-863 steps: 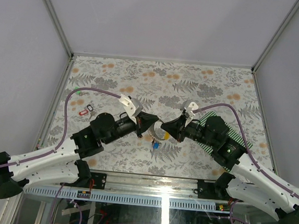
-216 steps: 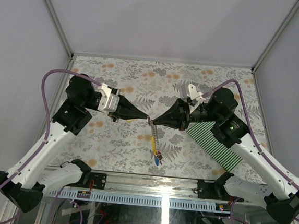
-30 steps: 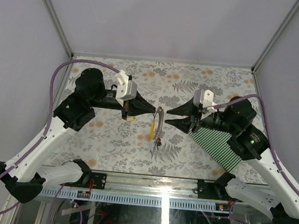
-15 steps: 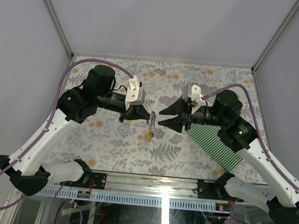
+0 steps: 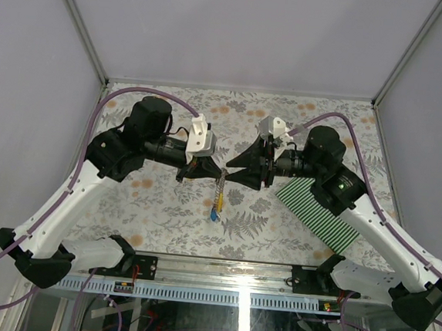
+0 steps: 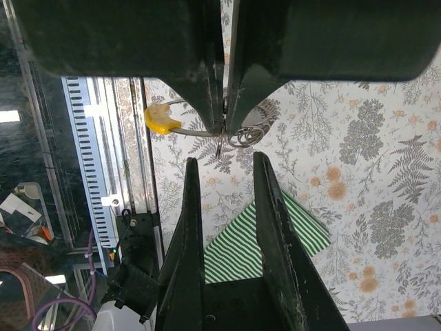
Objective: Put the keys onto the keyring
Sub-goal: Insert the key onto the keyring.
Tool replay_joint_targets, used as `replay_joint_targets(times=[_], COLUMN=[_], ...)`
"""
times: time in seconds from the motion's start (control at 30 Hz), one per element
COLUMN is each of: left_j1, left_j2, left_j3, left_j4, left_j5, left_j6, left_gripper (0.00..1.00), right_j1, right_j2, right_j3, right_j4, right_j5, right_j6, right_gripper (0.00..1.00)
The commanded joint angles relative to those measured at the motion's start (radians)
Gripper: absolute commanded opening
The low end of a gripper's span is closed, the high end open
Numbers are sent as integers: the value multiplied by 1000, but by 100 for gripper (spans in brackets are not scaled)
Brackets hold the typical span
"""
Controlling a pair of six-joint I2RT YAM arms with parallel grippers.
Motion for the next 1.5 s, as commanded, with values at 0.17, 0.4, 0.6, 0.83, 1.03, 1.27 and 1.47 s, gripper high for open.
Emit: replay_joint_targets(times=[0.17, 0.4, 0.6, 0.83, 1.03, 1.27, 1.47], left_j1=[-9, -13, -13, -14, -14, -14, -15], left_j2=[6, 7, 5, 1, -12, -95, -159], left_j3=[38, 39, 40, 40, 31, -72, -171], left_j4=[7, 7, 7, 7, 21, 176, 342], left_j5=[13, 10, 4, 4, 3, 16, 51], left_j6=[10, 10, 10, 10, 10, -62, -146], left_gripper=[0, 0, 0, 0, 0, 24, 28], right_j1=[0, 8, 15, 26, 31, 31, 31], right_j2=[27, 41, 50, 55, 38, -33, -60], right_j3=[7, 10, 15, 21, 31, 6, 5], right_j4=[50, 39, 15, 5, -26, 51, 68], right_j5=[-14, -9, 4, 17, 35, 47, 45], right_j6=[12, 4, -17, -28, -55, -25, -17], right_gripper=[38, 32, 32, 13, 0, 0, 0])
